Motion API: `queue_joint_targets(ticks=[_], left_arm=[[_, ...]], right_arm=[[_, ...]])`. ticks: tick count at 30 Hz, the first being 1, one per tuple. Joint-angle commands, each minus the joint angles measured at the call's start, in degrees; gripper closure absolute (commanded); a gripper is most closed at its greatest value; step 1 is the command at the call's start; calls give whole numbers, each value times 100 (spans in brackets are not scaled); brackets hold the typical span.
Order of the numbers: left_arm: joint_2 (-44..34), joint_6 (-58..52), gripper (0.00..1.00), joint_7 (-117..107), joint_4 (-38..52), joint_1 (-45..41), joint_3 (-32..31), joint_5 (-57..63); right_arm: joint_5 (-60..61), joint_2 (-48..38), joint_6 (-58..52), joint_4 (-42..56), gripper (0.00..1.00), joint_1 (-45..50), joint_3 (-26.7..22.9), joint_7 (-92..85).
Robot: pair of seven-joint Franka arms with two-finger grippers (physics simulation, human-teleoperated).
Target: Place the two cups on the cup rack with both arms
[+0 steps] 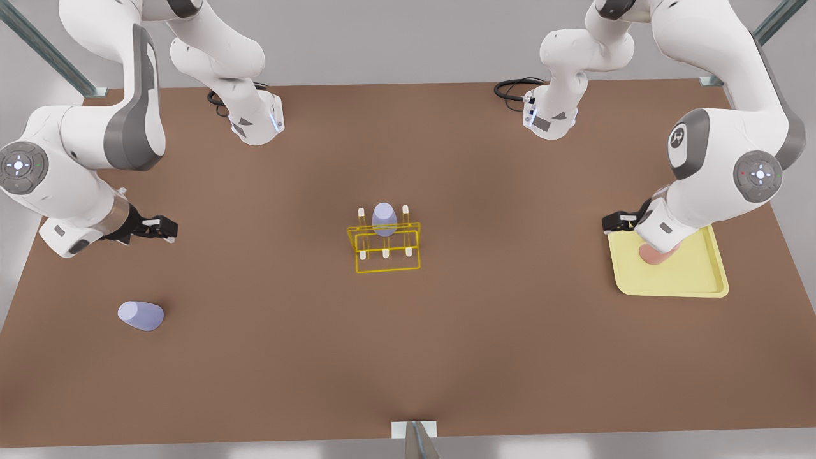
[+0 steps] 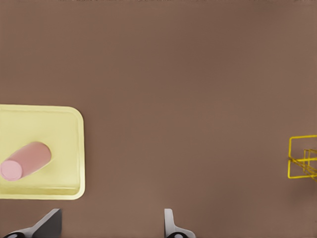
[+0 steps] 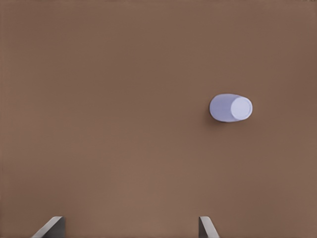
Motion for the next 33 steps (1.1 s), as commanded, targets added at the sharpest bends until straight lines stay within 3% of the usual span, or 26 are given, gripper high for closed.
queue_joint_targets(ticks=[1, 3, 5, 7, 9, 10, 13, 19, 33], left_arm=[[0, 89, 0, -107, 3, -1, 1, -31], [35, 176, 0, 242, -58, 270, 141, -39], [228, 1212, 0, 1876, -725, 1061, 370, -39], [667, 2346, 0, 3037, -1043, 1634, 501, -22], [782, 3903, 0, 3821, -2018, 1722, 765, -13], [791, 4096, 0, 4006, -2220, 1775, 792, -22], [730, 4448, 0, 4234, -2827, 1845, 792, 66], [730, 4457, 0, 4278, -3231, 1994, 792, 426], [1380, 4483, 0, 4226, -3240, 2161, 792, 418]], right_arm=[[18, 13, 69, 12, 0, 1, -2, -41], [-87, 135, 147, 13, 0, 1, -2, -59], [-70, 986, 377, 538, 0, -261, -2, -1049], [-61, 2639, 648, 2024, 0, -859, -28, -2519], [-44, 3080, 1369, 2078, 0, -1106, -37, -2519], [-44, 3151, 1493, 2078, 0, -1159, -37, -2519], [62, 3309, 1668, 2017, 0, -1308, -28, -2537], [220, 3705, 2081, 1709, 0, -1686, -28, -3144], [229, 3652, 3224, 795, 0, -1888, -28, -3363]])
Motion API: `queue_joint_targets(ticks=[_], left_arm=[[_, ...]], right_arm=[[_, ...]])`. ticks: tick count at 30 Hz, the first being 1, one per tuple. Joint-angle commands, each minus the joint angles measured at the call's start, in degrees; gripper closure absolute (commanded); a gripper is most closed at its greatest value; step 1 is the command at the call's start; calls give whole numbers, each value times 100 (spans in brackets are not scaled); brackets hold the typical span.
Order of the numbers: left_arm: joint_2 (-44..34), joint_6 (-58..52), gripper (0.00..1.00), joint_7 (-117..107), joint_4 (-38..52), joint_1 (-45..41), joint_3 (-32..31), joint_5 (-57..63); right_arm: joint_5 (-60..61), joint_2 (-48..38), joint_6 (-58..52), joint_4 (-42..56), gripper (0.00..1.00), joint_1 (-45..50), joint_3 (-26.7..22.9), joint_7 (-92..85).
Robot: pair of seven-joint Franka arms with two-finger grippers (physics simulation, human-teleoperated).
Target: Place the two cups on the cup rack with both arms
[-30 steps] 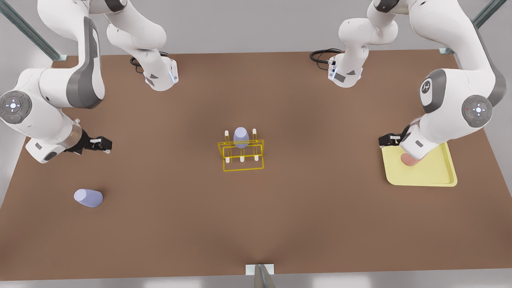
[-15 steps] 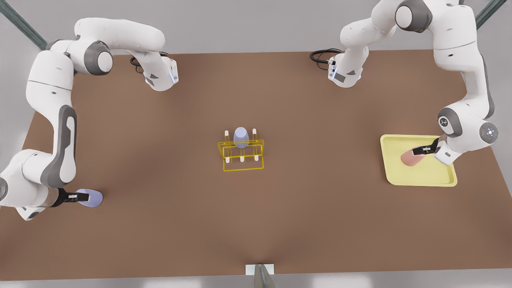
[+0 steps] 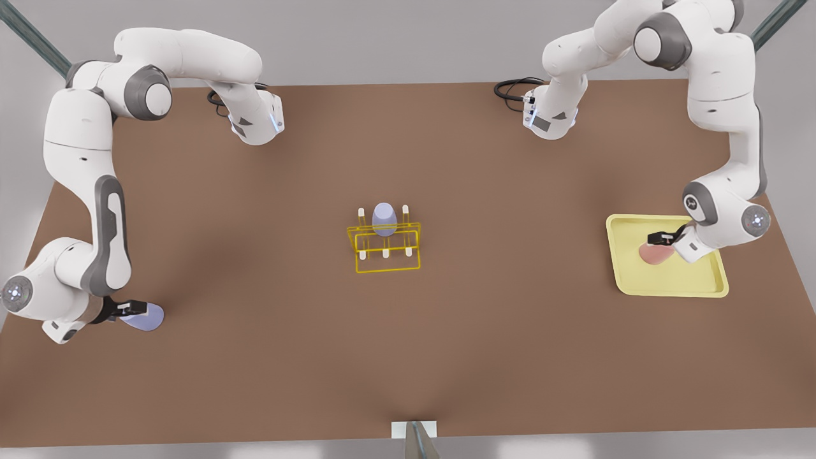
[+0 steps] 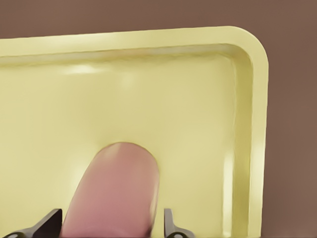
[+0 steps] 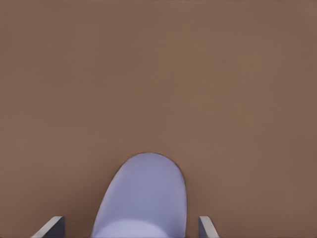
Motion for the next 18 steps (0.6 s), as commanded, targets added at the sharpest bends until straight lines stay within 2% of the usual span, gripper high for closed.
queue_joint_targets(ticks=[1, 2, 3, 4, 18], left_arm=[[23, 63, 0, 870, 10, 33, 1, 0], [23, 71, 0, 870, 10, 33, 9, 0], [23, 71, 12, 870, 10, 24, 9, 0], [23, 71, 14, 870, 19, 16, 9, 0], [190, 186, 14, 870, 133, -11, 9, -9]], right_arm=[[27, -9, 415, -90, 0, -15, 0, -821], [53, -9, 546, -187, 0, -15, 0, -813], [53, -9, 635, -292, 0, -24, 9, -804], [53, 0, 644, -301, 0, -59, 9, -804], [71, 9, 881, -627, 0, -94, 9, -813]])
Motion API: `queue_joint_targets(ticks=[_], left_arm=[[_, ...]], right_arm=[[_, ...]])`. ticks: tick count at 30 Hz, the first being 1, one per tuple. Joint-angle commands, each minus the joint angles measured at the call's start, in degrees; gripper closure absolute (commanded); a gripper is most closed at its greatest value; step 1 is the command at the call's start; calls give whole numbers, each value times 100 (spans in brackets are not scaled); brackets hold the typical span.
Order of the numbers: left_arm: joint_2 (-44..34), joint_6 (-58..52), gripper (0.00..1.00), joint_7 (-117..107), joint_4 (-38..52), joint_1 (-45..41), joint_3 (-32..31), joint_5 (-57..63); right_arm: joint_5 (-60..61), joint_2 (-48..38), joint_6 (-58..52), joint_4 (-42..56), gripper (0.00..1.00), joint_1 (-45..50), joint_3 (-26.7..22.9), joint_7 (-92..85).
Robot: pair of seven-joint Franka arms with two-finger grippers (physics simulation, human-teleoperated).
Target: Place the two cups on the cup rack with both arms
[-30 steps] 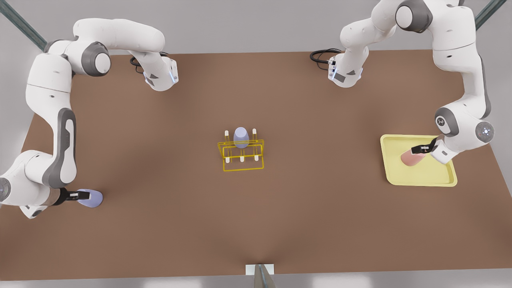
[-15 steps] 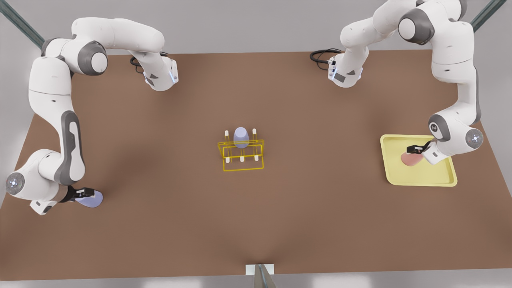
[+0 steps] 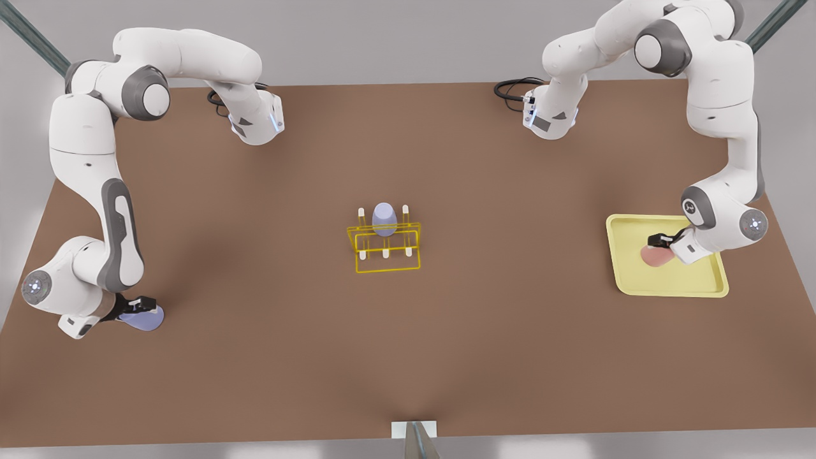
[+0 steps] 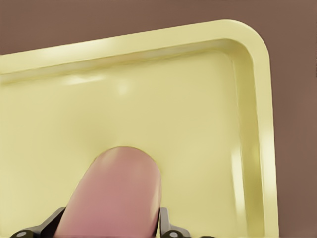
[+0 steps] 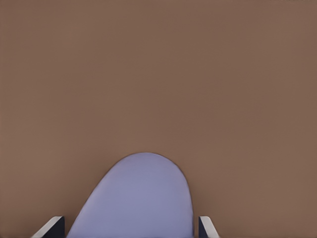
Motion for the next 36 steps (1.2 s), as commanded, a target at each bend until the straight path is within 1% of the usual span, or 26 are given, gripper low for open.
queue_joint_targets(ticks=[1, 4, 5, 7, 8, 10, 12, 14, 17, 19, 21, 23, 24, 25, 26, 27, 29, 30, 32, 33, 36], left_arm=[[-16, 23, 14, 321, 0, -3, 0, 3], [-51, -3, 17, 321, 0, -3, -9, 3], [-112, -117, 17, 286, 0, -11, -9, -6], [-402, -680, 17, -48, 0, -108, -9, -15], [-402, -680, 17, -48, 0, -108, -9, -15], [-420, -697, 17, -127, 0, -135, -18, -24], [-438, -812, 17, -136, 26, -143, -18, -32], [-473, -838, 17, -215, 44, -187, -18, -32], [-613, -1391, 17, -1014, 316, -547, -71, -32], [-631, -1734, 17, -1533, 597, -627, -317, -454], [-631, -1761, 17, -2060, 720, -671, -598, -463], [-596, -1761, 17, -2947, 852, -679, -1125, -568], [-543, -1761, 17, -3167, 913, -688, -1230, -717], [-508, -1761, 17, -3623, 1010, -898, -1283, -902], [-412, -1778, 17, -4239, 1203, -926, -1573, -964], [-253, -1849, 17, -5118, 1485, -926, -2012, -973], [116, -2112, 17, -6814, 2223, -934, -2786, -1034], [230, -2148, 17, -7588, 2425, -1048, -3041, -1026], [353, -2139, 17, -8687, 2715, -1461, -3129, -1034], [459, -2130, 17, -9144, 2900, -1567, -3235, -1043], [766, -2104, 17, -9927, 3383, -1927, -3296, -1078]], right_arm=[[7, -2, 65, -4, 0, -2, 0, -316], [15, 7, 73, -4, 0, 7, 0, -316], [7, 15, 73, -4, 0, 7, 0, -324], [15, 24, 73, -4, 1, 7, 0, -316], [15, 24, 73, -4, 1, 7, 0, -316], [15, 24, 73, -4, 7, 7, 0, -316], [15, 24, 73, -4, 16, 7, 0, -307], [15, 24, 73, -4, 17, 7, 0, -307], [7, 7, 21, -4, 17, 16, 9, -298], [7, -11, -14, 4, 17, 16, 44, -289], [7, -20, -14, -4, 17, 33, 97, -289], [7, -20, -58, 4, 17, 33, 176, -307], [7, -55, -137, 4, 17, 25, 229, -307], [15, -90, -251, 4, 17, 16, 369, -316], [15, -99, -269, 22, 17, 25, 439, -316], [15, -134, -278, 13, 17, 16, 563, -316], [24, -213, -410, 22, 17, 7, 844, -316], [33, -213, -427, 31, 17, 16, 941, -316], [279, -204, -542, 22, 17, 33, 1099, -324], [402, -204, -603, 13, 17, 42, 1266, -324], [824, -187, -779, 4, 17, 218, 1433, -316]])
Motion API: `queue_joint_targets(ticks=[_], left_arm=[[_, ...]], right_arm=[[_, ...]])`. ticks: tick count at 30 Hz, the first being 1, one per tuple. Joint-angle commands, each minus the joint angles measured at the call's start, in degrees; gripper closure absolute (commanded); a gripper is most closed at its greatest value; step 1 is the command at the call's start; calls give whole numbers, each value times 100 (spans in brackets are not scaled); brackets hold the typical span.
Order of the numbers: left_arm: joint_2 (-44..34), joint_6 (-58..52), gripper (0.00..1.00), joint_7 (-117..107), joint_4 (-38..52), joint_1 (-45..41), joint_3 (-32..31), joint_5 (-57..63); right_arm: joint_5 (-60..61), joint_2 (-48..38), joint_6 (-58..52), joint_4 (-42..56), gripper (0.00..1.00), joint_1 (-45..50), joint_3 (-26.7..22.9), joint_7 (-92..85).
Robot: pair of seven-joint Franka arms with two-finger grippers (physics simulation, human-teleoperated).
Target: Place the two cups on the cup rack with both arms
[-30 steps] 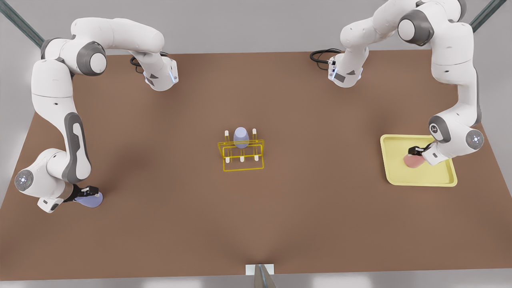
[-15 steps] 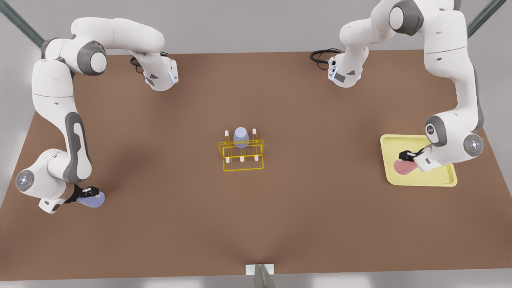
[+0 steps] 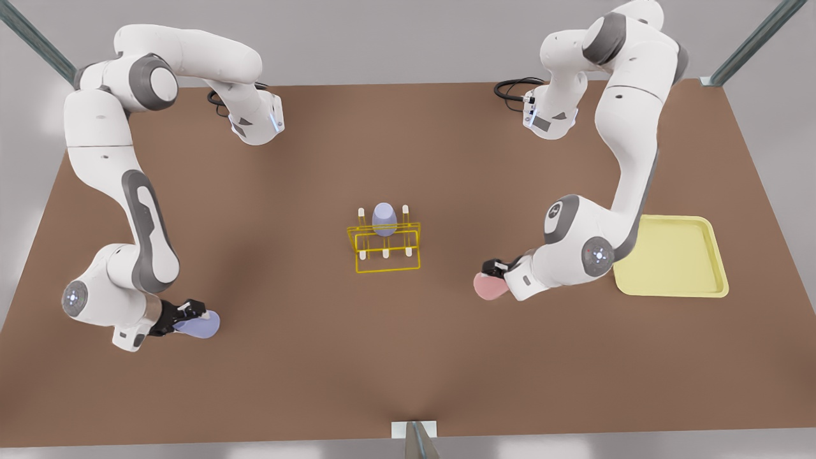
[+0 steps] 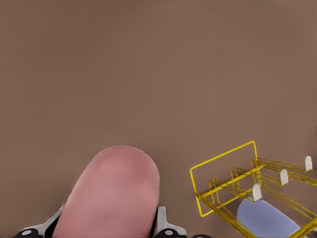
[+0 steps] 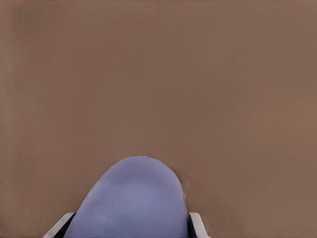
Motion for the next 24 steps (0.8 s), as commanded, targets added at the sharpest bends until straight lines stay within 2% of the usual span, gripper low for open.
queue_joint_targets(ticks=[1, 7, 12, 17, 19, 24], left_arm=[[135, -107, 17, -5670, 215, -170, -20, -131], [293, -90, 16, -6751, 418, -1207, -11, -70], [469, 482, 16, -6997, 427, -1480, -2, -70], [689, 649, 16, -7279, 690, -1848, 24, -61], [742, 710, 0, -7261, 708, -1893, 33, -43], [777, 772, 0, -7261, 699, -1928, 33, 9]], right_arm=[[429, -1, -276, 1, 17, 150, 39, -25], [1307, -379, -1014, 27, 17, 827, 39, 37], [2089, -449, -1067, 36, 17, 1468, 30, 318], [2407, -669, -1067, 89, 17, 2128, 47, 1574], [2433, -704, -1067, 106, 17, 2137, 65, 1715], [2424, -897, -1111, 106, 17, 2216, 425, 3042]])
